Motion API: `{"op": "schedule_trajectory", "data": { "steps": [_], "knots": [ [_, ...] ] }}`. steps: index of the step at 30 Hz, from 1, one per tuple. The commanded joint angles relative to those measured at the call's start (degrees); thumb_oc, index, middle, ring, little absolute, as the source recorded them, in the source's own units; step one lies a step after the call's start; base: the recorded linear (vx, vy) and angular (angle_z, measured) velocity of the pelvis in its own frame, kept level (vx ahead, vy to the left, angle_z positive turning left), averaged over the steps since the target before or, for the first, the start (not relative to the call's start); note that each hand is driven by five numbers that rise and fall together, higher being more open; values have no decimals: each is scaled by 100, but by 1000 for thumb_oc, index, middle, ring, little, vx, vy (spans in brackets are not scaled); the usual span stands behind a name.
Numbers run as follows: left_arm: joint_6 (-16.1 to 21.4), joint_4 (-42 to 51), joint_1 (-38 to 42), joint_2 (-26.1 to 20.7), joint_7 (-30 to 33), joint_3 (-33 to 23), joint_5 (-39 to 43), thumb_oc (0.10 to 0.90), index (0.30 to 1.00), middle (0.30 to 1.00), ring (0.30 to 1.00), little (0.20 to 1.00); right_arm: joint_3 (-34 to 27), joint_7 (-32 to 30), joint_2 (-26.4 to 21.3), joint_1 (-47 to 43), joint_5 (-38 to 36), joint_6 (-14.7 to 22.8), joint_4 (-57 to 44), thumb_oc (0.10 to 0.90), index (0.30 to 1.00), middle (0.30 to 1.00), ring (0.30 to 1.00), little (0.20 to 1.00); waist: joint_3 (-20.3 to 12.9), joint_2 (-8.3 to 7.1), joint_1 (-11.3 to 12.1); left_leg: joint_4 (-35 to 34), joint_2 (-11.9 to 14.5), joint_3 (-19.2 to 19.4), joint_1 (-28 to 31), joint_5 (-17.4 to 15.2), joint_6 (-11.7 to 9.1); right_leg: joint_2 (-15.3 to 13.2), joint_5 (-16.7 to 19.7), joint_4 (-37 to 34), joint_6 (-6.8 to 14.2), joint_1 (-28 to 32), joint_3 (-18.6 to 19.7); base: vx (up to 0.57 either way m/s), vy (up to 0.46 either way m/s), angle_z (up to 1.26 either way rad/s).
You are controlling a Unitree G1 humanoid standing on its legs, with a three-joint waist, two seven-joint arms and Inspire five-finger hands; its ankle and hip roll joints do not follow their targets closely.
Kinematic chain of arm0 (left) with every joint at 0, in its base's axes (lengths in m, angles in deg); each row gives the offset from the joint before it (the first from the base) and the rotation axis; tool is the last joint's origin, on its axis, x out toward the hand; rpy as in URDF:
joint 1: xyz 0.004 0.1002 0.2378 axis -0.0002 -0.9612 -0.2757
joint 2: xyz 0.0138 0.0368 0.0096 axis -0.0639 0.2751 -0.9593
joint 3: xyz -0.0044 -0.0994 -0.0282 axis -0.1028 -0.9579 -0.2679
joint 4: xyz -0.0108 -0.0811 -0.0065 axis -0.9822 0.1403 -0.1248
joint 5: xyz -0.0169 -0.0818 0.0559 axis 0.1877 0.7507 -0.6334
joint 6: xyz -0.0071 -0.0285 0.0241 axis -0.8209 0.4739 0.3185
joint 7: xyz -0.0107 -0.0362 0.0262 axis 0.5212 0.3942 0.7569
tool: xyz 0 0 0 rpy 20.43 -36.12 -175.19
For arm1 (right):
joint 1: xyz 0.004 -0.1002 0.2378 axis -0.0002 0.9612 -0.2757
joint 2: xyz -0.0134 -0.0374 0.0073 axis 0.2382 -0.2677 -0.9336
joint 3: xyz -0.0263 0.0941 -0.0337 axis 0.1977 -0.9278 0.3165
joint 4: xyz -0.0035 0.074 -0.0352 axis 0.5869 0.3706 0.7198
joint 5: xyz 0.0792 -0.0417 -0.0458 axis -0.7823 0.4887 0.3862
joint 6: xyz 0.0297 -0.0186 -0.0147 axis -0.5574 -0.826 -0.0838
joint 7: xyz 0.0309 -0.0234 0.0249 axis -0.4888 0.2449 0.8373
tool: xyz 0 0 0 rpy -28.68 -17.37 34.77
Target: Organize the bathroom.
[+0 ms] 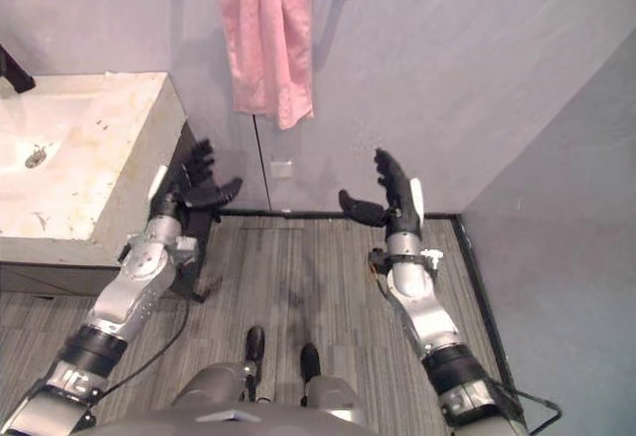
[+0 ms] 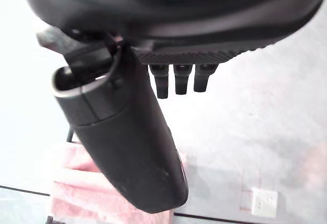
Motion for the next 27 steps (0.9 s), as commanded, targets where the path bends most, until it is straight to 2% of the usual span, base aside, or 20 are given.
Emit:
{"op": "schedule_trajectory", "data": {
  "steps": [1,3,6,8,9,11,12,13,14,15,17,18,19,21,23,25,27],
  "knots": [
    [976,843,21,-287,810,-679,-680,800,900,900,900,900,-333,-208,82,-351,488,1029,-1043,800,900,900,900,900,-572,-79,225,-248,-135,392,-911,1666,285,558,-322,151,65,1036,-239,221,30,-88],
    [1083,924,-26,-226,846,-746,-678,800,900,900,900,900,-404,-352,109,-430,512,1069,-1207,800,900,900,900,900,-664,-77,190,-200,-82,597,-705,1571,320,568,-436,257,54,1050,-240,314,73,-52],
    [1042,980,-42,-170,939,-658,-674,800,900,900,900,900,-404,-655,158,-514,839,1165,-1293,800,900,900,900,900,-740,-83,175,-222,-50,667,-527,1436,389,526,-555,367,84,1120,-211,287,82,37],
    [973,1053,-99,-171,894,-567,-461,800,900,900,900,900,-465,-1041,137,-489,963,1113,-1465,800,900,900,900,900,-838,-119,194,-232,-92,604,-386,1239,485,458,-674,428,133,1228,-167,382,83,6],
    [863,1130,-195,-107,778,-535,-331,800,900,900,900,900,-564,-1424,208,-472,1131,1090,-1529,800,900,900,900,900,-949,-175,217,-277,-178,498,-203,1048,618,366,-688,525,244,1282,-138,304,64,12],
    [776,1160,-239,-106,663,-524,-123,800,900,900,900,900,-580,-1633,236,-456,1235,1069,-1550,800,900,900,900,900,-981,-208,224,-283,-221,459,-147,983,669,322,-668,569,290,1288,-136,240,41,-5],
    [773,1196,-389,-111,568,-440,-186,800,900,900,900,900,-633,-1974,384,-452,1386,1052,-1651,800,900,900,900,900,-1044,-224,246,-292,-269,279,29,866,852,180,-345,1069,491,1056,-218,263,27,-10],
    [781,1200,-405,-117,553,-419,-172,800,900,900,900,900,-641,-2027,401,-443,1408,1065,-1669,800,900,900,900,900,-1065,-248,236,-292,-308,243,66,801,872,138,-362,1145,517,1032,-235,244,16,-2],
    [764,1237,-434,-144,465,-359,-115,800,900,900,900,900,-674,-2137,509,-427,1470,1063,-1736,800,900,900,900,900,-1102,-225,265,-292,-309,121,143,780,945,47,-187,1491,615,849,-410,225,6,4],
    [734,1282,-433,-164,452,-342,-335,800,900,900,900,900,-654,-2127,607,-460,1508,1093,-1732,800,900,900,900,900,-1146,-255,319,-292,-355,61,226,687,991,-211,-58,1832,743,780,-706,221,10,5],
    [707,1332,-413,-212,431,-315,-380,800,900,900,900,900,-612,-2171,665,-520,1628,1092,-1729,800,900,900,900,900,-1138,-225,344,-292,-350,27,260,687,1033,-294,84,2189,802,674,-795,171,21,-4],
    [632,1351,-378,-261,320,-305,-219,800,900,900,900,900,-540,-2195,692,-576,1677,1035,-1828,800,900,900,900,900,-1137,-199,338,-292,-382,-33,387,574,1067,-318,249,2804,846,430,-783,171,37,-19],
    [622,1335,-364,-273,269,-312,-203,800,900,900,900,900,-521,-2212,697,-592,1683,1009,-1858,800,900,900,900,900,-1127,-160,336,-292,-350,-40,411,594,1068,-314,342,2891,835,307,-815,275,34,-17],
    [603,1298,-344,-281,196,-300,-132,800,900,900,900,900,-482,-2215,715,-644,1726,1026,-1873,800,900,900,900,900,-1124,-175,320,-292,-388,-68,505,508,1064,-444,314,2868,824,156,-903,160,6,5],
    [615,1234,-299,-294,100,-319,-64,800,900,900,900,900,-463,-2110,712,-740,1779,1030,-1883,800,900,900,900,900,-1121,-129,291,-292,-339,-93,553,508,1015,-516,139,2460,756,-10,-1051,162,-26,-1],
    [603,1191,-243,-314,88,-351,-30,800,900,900,900,900,-456,-1618,598,-867,1538,1006,-1912,800,900,900,900,900,-1074,-87,236,-292,-275,-151,700,461,932,-554,64,1740,705,-220,-1146,187,-76,-7],
    [675,1143,-228,-315,97,-379,-46,800,900,900,900,900,-440,-1077,458,-948,1102,954,-1935,800,900,900,900,900,-991,-85,143,-292,-204,-209,823,346,878,-530,186,1093,722,-448,-1109,195,-135,1]
  ]
}}
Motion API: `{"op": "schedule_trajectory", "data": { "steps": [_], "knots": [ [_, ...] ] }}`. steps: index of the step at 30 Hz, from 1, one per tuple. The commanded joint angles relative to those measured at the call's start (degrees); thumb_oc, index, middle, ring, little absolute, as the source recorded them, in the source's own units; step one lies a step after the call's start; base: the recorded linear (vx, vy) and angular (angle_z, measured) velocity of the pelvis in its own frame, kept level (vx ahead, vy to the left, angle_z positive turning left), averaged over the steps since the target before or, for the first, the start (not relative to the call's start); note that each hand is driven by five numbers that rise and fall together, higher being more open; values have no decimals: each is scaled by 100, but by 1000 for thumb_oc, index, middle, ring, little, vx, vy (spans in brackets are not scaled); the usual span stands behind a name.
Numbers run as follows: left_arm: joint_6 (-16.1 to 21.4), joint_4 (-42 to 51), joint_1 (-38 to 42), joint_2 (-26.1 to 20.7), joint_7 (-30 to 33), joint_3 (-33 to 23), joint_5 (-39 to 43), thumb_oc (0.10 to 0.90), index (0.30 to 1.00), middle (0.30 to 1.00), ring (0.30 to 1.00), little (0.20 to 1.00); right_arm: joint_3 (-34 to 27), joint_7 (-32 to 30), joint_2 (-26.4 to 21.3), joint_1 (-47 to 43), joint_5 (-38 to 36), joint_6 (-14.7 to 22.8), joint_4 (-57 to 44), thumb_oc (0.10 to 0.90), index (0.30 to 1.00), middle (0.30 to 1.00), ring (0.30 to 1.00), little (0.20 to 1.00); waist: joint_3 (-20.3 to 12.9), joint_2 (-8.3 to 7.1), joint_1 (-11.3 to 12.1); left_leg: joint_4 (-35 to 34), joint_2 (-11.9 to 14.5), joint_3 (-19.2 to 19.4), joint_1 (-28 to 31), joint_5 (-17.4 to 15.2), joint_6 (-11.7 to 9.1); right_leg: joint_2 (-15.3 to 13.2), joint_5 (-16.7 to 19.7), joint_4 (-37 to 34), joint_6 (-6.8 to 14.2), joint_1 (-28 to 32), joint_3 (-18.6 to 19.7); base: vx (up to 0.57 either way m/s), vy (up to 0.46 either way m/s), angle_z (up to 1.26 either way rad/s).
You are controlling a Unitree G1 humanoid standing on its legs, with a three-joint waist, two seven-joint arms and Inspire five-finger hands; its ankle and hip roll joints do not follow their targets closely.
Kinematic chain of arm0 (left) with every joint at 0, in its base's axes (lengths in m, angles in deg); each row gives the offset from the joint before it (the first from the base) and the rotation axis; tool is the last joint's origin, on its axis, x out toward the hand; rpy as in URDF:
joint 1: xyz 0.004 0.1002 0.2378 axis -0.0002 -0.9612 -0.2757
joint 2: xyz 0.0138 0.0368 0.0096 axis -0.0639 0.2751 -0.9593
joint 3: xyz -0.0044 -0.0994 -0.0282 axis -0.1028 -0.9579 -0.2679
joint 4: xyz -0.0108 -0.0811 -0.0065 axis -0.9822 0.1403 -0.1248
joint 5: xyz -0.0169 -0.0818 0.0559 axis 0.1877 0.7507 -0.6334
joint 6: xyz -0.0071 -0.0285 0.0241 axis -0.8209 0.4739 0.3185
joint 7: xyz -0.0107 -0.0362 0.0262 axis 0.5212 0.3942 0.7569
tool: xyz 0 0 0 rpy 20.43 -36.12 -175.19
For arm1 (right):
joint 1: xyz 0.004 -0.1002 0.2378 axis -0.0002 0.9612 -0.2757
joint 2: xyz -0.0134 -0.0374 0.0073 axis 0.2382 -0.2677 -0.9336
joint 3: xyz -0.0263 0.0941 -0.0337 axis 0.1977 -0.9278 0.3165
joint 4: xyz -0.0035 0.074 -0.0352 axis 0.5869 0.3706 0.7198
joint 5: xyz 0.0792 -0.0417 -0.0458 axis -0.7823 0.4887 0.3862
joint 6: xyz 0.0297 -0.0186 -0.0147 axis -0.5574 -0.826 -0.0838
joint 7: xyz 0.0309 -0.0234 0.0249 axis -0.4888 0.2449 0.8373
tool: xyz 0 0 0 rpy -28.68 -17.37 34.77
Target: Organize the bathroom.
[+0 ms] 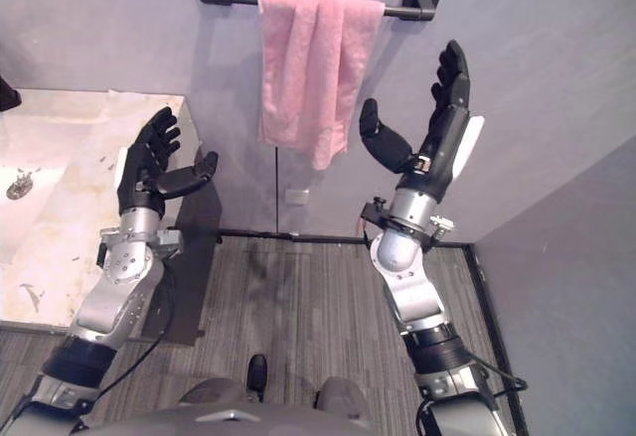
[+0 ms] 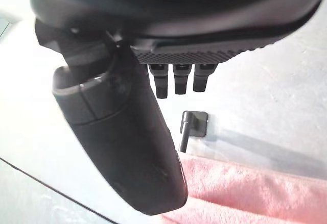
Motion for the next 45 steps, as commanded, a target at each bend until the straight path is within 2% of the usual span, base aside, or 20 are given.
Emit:
{"op": "schedule_trajectory", "data": {
  "steps": [1,2,5,6,8,13,16,18,20,21,22,23,24,26,28,31,35,38,42,45],
  "knots": [
    [595,322,91,-229,11,-75,-60,800,900,900,900,900,-58,1136,-309,-482,-542,463,-420,800,900,900,900,900,-780,-152,-228,-44,-262,-481,-216,117,-371,329,2007,-1705,-22,-84,-8,253,-171,10],
    [631,324,63,-236,47,-81,-89,800,900,900,900,900,-51,1265,-326,-529,-683,430,-394,800,900,900,900,900,-739,-184,-263,-44,-247,-496,-116,25,-380,327,2216,-1878,13,-238,-29,219,-139,12],
    [700,334,17,-256,80,-95,-77,800,900,900,900,900,-46,1449,-319,-595,-882,381,-357,800,900,900,900,900,-671,-228,-312,-44,-212,-535,68,-136,-379,354,2453,-1967,52,-446,-64,198,-113,27],
    [781,307,-30,-273,-28,-138,-97,800,900,900,900,900,-89,1547,-336,-574,-965,376,-283,800,900,900,900,900,-660,-276,-351,-44,-200,-633,175,-211,-335,427,2398,-1928,40,-429,82,234,-186,58],
    [800,269,-77,-230,-68,-114,-15,800,900,900,900,900,-125,1679,-363,-561,-1055,314,-256,800,900,900,900,900,-705,-337,-363,-44,-189,-719,171,-137,-357,448,2392,-1994,10,-330,150,213,-184,68],
    [713,107,25,-118,1,-56,227,800,900,900,900,900,-58,1753,-405,-622,-1360,-104,-115,800,900,900,900,900,-968,-410,-412,-44,51,-625,462,-272,-566,574,2150,-2180,-173,74,264,238,-117,46],
    [668,117,119,-73,35,-103,135,800,900,900,900,900,-59,1875,-467,-477,-1482,-151,-125,800,900,900,900,900,-919,-453,-431,1014,135,-564,236,49,-748,566,2056,-2123,-308,259,208,141,-45,12],
    [697,145,179,-102,39,-120,25,800,900,900,900,900,-71,1904,-498,-375,-1621,-170,-168,800,900,900,900,900,-825,-504,-389,1641,74,-643,-209,247,-738,564,1959,-2074,-376,417,255,172,-28,12],
    [786,76,228,-65,-12,-152,16,800,900,900,900,900,-50,1906,-453,-404,-1738,-141,-27,800,900,900,900,900,-788,-471,-319,1064,161,-612,-296,0,-724,583,1765,-2074,-361,631,296,247,52,6],
    [809,69,244,-63,-13,-148,1,800,900,900,900,900,-50,1910,-444,-411,-1733,-160,-8,800,900,900,900,900,-789,-445,-311,714,208,-571,-291,37,-747,579,1734,-2100,-351,668,280,190,122,6],
    [822,91,264,-63,-19,-137,-21,800,900,900,900,900,-46,1847,-444,-397,-1672,-173,-19,800,900,900,900,900,-775,-396,-294,232,269,-495,-343,263,-801,577,1720,-2138,-343,722,245,171,163,11],
    [827,124,278,-53,-35,-107,-16,800,900,900,900,900,-37,1895,-446,-354,-1744,-171,-69,800,900,900,900,900,-746,-344,-271,43,312,-441,-521,510,-873,583,1653,-2160,-341,822,234,157,168,16],
    [820,130,277,-40,-32,-91,-71,800,900,900,900,900,-41,2002,-454,-323,-1843,-216,-117,800,900,900,900,900,-728,-336,-258,80,296,-483,-618,566,-880,571,1613,-2159,-338,861,263,175,169,9],
    [831,75,266,-58,-63,-94,-28,800,900,900,900,900,-35,2165,-494,-319,-1952,-333,-137,800,900,900,900,900,-761,-339,-248,12,210,-714,-556,433,-812,495,1567,-2152,-289,869,301,140,144,-15],
    [809,-79,322,-37,-211,-48,59,800,900,900,900,900,-31,2348,-502,-292,-2185,-256,3,800,900,900,900,900,-874,-296,-324,-44,180,-675,-392,327,-750,399,1590,-2146,-226,836,164,168,176,-50],
    [653,4,377,-65,-340,26,76,800,900,900,900,900,-86,2350,-492,-244,-2334,-301,-66,800,900,900,900,900,-950,-262,-369,-44,118,-640,-266,269,-670,303,1577,-1992,-155,751,187,152,142,-16],
    [616,30,433,-104,-550,57,97,800,900,900,900,900,-34,2435,-392,-176,-2324,-307,-151,800,900,900,900,900,-979,-216,-395,-44,43,-618,-196,219,-556,224,1529,-1703,-98,613,233,121,117,-11],
    [599,98,551,-197,-866,110,78,800,900,900,900,900,119,2537,-291,-173,-2239,-319,-158,800,900,900,900,900,-947,-165,-398,-44,-15,-500,-76,109,-456,62,1560,-1276,-14,507,126,115,87,-26],
    [654,37,607,-352,-675,-40,-39,800,900,900,900,900,247,2887,-192,-365,-2334,-409,-10,800,900,900,900,900,-950,-158,-287,-44,64,-202,6,10,-511,-18,1596,-1670,52,598,-292,72,-1,-31],
    [666,20,682,-345,-749,-103,79,800,900,900,900,900,334,2888,-190,-519,-2305,-444,76,800,900,900,900,900,-1016,-180,-257,-44,102,-203,-4,-7,-526,37,1660,-1939,58,682,-211,58,-30,-25]
  ]
}}
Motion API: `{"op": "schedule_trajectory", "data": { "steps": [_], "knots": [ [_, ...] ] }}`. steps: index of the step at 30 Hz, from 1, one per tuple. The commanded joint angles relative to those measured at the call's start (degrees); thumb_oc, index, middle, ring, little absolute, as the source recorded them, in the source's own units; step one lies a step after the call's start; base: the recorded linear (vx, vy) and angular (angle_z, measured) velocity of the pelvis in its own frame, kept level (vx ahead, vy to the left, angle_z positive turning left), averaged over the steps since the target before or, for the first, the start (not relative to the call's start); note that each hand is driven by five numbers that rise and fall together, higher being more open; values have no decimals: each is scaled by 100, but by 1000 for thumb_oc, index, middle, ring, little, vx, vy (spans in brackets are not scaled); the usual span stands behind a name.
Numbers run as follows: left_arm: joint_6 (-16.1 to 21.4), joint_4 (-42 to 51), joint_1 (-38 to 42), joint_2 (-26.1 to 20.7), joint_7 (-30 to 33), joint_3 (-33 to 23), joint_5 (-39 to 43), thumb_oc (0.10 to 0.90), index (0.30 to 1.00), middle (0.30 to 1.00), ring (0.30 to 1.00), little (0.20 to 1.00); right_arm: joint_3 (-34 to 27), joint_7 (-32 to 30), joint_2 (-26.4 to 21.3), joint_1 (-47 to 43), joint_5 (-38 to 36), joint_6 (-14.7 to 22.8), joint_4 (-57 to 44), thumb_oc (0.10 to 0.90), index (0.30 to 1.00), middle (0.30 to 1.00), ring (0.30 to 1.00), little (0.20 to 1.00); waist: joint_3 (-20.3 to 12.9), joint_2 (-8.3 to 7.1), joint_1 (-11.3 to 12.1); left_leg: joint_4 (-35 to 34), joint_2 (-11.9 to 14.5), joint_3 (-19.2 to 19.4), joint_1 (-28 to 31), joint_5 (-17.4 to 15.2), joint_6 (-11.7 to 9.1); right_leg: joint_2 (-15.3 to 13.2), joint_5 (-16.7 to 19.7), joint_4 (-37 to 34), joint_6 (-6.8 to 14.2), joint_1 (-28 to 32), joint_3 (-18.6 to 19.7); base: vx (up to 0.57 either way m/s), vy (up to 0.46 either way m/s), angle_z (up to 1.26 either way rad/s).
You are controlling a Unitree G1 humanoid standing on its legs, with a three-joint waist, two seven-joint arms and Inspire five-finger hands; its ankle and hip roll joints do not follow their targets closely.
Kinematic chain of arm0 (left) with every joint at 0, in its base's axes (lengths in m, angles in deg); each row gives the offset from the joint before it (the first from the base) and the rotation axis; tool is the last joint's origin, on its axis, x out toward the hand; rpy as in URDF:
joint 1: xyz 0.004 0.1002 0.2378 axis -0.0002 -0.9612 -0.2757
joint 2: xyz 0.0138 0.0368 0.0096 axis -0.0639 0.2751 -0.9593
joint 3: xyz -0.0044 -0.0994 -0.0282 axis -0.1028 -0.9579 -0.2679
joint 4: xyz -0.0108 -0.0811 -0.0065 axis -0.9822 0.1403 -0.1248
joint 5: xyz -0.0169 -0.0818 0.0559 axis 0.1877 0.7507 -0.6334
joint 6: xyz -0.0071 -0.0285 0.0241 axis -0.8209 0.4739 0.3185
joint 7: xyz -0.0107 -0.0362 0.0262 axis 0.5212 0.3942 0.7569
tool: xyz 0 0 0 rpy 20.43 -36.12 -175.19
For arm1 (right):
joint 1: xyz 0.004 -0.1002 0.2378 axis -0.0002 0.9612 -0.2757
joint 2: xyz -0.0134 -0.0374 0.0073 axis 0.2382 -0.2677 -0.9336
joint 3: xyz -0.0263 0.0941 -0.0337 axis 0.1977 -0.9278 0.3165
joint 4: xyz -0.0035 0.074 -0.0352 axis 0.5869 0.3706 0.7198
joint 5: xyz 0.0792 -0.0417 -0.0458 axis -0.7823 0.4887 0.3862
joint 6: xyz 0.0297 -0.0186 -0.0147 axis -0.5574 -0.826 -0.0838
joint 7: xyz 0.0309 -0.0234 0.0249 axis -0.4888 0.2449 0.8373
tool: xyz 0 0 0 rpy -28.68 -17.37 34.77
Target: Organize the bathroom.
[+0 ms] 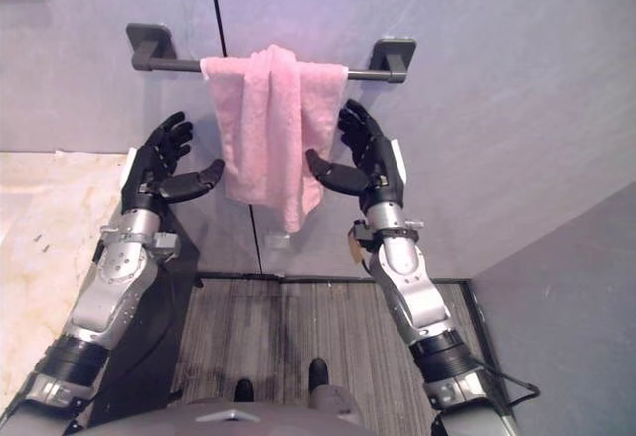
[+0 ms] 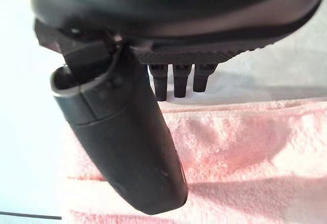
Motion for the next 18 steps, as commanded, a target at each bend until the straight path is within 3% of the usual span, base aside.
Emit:
{"op": "schedule_trajectory", "data": {
  "steps": [1,18],
  "knots": [
    [593,223,671,-131,-50,-21,-117,800,900,900,900,900,3,124,33,-735,16,391,-210,800,900,900,900,900,-749,8,155,-16,67,-336,-349,78,68,-231,-159,148,242,223,-383,38,-18,0],
    [736,569,906,-315,-691,-12,-18,800,900,900,900,900,104,201,-40,-774,32,232,-180,800,900,900,900,900,-896,0,143,-16,94,-323,-285,1,56,-213,-299,90,214,405,-359,20,1,1]
  ]
}}
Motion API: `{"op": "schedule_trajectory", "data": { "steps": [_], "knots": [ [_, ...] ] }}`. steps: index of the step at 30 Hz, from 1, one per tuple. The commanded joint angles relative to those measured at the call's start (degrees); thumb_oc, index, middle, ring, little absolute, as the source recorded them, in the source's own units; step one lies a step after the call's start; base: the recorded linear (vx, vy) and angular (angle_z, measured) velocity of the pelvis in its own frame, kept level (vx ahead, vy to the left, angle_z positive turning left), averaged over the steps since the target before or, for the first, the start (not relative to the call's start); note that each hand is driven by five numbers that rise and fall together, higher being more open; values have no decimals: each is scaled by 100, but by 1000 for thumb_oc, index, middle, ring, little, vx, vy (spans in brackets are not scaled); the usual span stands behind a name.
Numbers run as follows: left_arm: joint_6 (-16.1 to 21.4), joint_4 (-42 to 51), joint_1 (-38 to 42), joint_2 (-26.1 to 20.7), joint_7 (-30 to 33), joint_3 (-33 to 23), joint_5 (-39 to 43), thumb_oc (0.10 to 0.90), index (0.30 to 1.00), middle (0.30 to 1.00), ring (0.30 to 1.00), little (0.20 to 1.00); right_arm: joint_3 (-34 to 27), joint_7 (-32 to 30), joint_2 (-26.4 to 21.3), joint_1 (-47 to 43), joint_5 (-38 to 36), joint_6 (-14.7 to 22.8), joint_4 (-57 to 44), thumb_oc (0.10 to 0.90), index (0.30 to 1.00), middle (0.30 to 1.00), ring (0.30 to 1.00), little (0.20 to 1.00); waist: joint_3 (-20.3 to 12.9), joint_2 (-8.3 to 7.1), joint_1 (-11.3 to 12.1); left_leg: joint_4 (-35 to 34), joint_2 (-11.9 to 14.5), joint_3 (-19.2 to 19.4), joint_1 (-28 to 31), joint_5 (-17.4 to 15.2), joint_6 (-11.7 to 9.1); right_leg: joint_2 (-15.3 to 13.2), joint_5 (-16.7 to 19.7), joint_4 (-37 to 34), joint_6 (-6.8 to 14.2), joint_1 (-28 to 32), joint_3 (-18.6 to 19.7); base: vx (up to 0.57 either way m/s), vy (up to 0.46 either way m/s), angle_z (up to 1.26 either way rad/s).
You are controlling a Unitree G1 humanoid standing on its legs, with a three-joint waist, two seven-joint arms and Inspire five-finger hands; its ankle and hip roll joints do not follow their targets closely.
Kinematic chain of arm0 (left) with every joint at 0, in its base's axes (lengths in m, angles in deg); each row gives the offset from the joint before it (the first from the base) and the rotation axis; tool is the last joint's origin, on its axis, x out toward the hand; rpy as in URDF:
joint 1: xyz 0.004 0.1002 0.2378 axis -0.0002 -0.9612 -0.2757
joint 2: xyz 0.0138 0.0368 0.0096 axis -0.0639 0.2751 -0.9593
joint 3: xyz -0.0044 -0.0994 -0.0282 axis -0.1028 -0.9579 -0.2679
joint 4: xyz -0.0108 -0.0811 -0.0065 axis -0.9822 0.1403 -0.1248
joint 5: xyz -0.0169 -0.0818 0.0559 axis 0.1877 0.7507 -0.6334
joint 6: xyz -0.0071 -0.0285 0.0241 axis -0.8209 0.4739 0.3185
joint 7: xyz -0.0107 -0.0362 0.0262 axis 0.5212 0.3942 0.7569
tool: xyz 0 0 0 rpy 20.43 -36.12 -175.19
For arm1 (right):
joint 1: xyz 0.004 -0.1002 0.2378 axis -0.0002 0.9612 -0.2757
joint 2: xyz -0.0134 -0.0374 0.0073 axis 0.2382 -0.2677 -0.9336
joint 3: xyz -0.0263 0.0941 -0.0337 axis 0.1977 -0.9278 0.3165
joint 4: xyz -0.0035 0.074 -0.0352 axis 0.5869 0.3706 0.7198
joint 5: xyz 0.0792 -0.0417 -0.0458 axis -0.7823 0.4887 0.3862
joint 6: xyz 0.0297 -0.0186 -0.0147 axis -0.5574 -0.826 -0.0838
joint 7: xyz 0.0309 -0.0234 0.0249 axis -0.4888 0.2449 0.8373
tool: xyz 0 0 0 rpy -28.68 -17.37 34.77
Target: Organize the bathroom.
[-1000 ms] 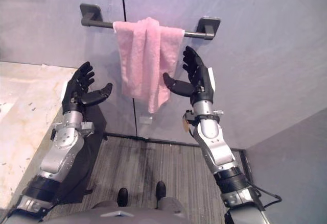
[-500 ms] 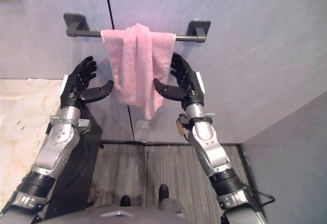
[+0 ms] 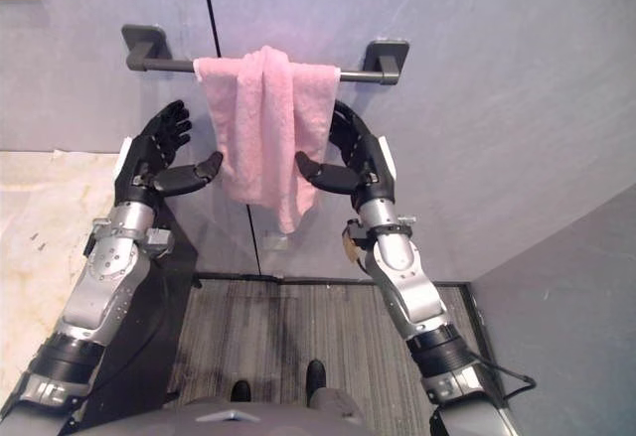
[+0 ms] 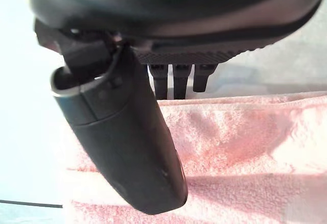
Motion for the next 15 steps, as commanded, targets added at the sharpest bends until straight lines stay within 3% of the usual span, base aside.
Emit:
{"op": "schedule_trajectory", "data": {
  "steps": [1,9,10,11,12,13,15],
  "knots": [
    [707,161,885,-295,-55,195,-37,800,900,900,900,900,26,97,16,-650,33,339,-183,800,900,900,900,900,-865,-13,52,-14,-22,-268,-258,11,129,-341,-280,91,268,414,-324,36,9,2],
    [672,128,1194,-405,-191,334,22,800,900,900,900,900,149,117,60,-647,18,297,-105,800,900,900,900,900,-925,19,-31,-14,-28,-198,-236,-24,135,-364,-273,66,300,418,-309,9,2,0],
    [646,91,1259,-439,-132,348,43,629,644,644,644,644,183,103,70,-662,16,298,-84,800,900,900,900,900,-936,27,-42,-14,-30,-186,-229,-31,139,-371,-276,66,306,420,-312,0,0,0],
    [647,77,1272,-445,-121,349,44,629,644,644,644,644,190,100,72,-665,17,295,-84,800,900,900,900,900,-937,29,-44,-14,-30,-182,-227,-31,140,-373,-277,68,307,420,-310,0,0,0],
    [630,55,1310,-457,-118,350,60,532,498,498,498,498,204,96,76,-675,20,290,-83,800,900,900,900,900,-938,30,-49,-14,-31,-176,-225,-33,142,-375,-277,72,309,416,-307,0,0,0],
    [627,27,1343,-453,-102,349,41,400,300,300,300,300,220,96,86,-686,33,281,-89,800,900,900,900,900,-940,32,-63,-14,-36,-165,-221,-36,146,-374,-274,69,308,414,-292,0,0,0],
    [602,30,1336,-441,-122,344,28,400,300,300,300,300,222,91,103,-686,51,271,-96,800,900,900,900,900,-947,36,-66,-14,-39,-160,-220,-41,150,-374,-274,68,308,410,-280,0,0,0]
  ]
}}
